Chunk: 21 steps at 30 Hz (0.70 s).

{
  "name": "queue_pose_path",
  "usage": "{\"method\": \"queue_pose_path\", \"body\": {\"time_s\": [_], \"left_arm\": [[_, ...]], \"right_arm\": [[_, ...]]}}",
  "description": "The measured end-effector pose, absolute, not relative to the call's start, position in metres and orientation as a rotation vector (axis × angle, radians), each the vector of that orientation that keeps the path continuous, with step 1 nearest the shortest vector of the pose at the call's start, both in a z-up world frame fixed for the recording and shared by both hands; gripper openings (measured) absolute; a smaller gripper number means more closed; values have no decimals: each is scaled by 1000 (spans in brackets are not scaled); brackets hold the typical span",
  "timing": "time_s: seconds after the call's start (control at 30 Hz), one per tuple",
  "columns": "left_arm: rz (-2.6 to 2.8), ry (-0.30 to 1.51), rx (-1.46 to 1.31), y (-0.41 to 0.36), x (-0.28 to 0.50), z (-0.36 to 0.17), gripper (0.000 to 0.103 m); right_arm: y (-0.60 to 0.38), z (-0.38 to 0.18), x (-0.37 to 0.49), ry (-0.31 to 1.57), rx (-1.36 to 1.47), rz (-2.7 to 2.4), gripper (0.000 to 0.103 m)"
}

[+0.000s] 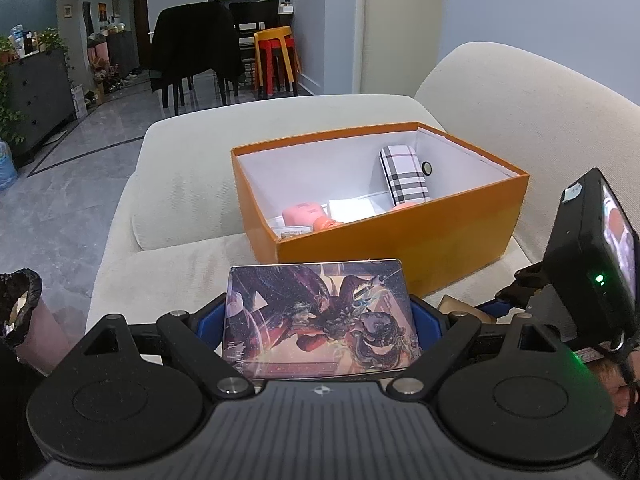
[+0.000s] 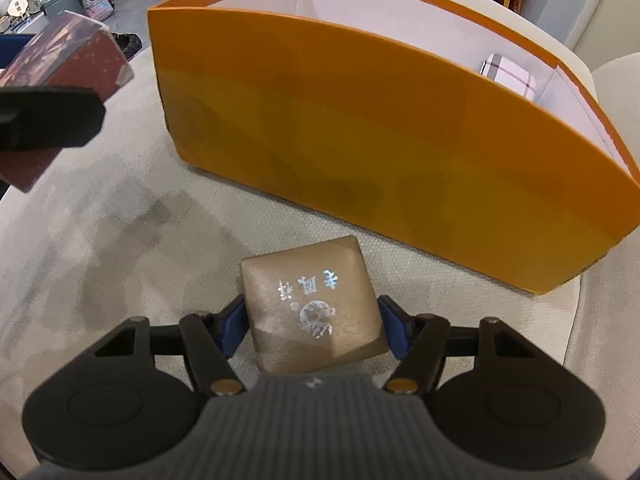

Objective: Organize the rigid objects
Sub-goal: 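Grasp the gold cube box with the right tool while the left holds the card box, then carry the gold cube box and printed card box over the shoebox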

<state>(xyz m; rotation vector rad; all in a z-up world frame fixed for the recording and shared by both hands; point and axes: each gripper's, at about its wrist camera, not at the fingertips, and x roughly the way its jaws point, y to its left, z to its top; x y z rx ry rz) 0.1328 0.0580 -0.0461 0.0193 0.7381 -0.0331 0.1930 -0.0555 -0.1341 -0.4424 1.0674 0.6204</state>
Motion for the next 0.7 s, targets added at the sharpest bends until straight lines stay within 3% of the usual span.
{"method": "queue_pose_path", "body": {"time_s": [0.17,0.7], "left_arm": [[-40,732,27,58,135,-42,103],[-86,690,60,47,168,-8,103]], "right_arm": [[-64,-119,189,1070,-406,605,59],[-91,-7,186,921,-362,568,59]]}}
